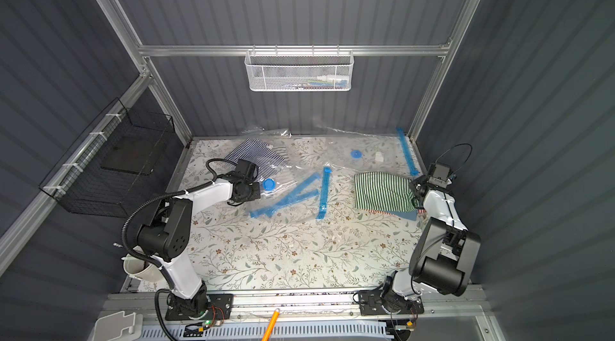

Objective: Take the tank top out of the vacuum bag
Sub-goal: Take out the tank top from the vacuum bag, then pick up the vacuum bag.

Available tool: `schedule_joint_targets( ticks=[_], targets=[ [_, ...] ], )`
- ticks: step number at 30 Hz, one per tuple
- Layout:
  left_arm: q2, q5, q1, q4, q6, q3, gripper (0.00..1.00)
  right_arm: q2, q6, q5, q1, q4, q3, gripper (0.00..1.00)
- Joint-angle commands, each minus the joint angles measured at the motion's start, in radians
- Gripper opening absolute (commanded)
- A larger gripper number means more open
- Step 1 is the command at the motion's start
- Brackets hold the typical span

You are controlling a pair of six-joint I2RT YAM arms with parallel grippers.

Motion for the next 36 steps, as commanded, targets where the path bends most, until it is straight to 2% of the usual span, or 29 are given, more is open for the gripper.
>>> schedule_joint_targets(
  ticks=[1,2,4,7,9,16,20,23,27,29,33,36],
  targets=[
    [-0.006,0.023,0.008,0.000,0.017,-0.018,0.00,-0.005,-0.014,0.111,-0.011,-0.030,0.013,0.14],
    [-0.005,0.024,0.008,0.001,0.016,-0.019,0.00,-0.003,-0.014,0.108,-0.011,-0.033,0.018,0.17],
    [-0.006,0.028,0.008,0.001,0.018,-0.017,0.00,0.005,-0.022,0.084,-0.011,-0.035,0.029,0.35],
    [-0.010,0.034,0.008,0.000,0.021,-0.019,0.00,0.015,-0.036,0.061,-0.011,-0.052,0.051,0.45],
    [-0.017,0.031,0.008,-0.001,0.021,-0.020,0.00,-0.002,-0.048,0.053,-0.008,-0.057,0.053,0.57],
    [-0.041,0.041,0.007,-0.003,0.016,-0.022,0.00,-0.073,-0.106,0.042,0.039,-0.079,0.056,0.71],
    [-0.055,0.054,0.007,-0.019,0.018,-0.006,0.00,-0.093,-0.172,0.136,0.120,-0.135,0.098,0.83],
    [-0.077,0.061,0.008,-0.036,0.021,0.004,0.00,-0.106,-0.180,0.042,0.154,-0.147,0.115,0.87],
    [-0.118,0.080,0.008,-0.051,0.018,0.006,0.00,-0.133,-0.181,-0.068,0.255,-0.169,0.095,0.99],
    [-0.138,0.106,0.008,-0.052,0.011,0.007,0.00,-0.143,-0.163,-0.116,0.315,-0.159,0.076,0.99],
    [-0.161,0.194,0.006,-0.045,-0.014,0.020,0.00,-0.138,-0.052,-0.323,0.414,-0.002,-0.008,0.99],
    [-0.173,0.244,0.006,-0.039,-0.034,0.028,0.00,-0.104,-0.008,-0.339,0.509,0.057,-0.030,0.99]
  ],
)
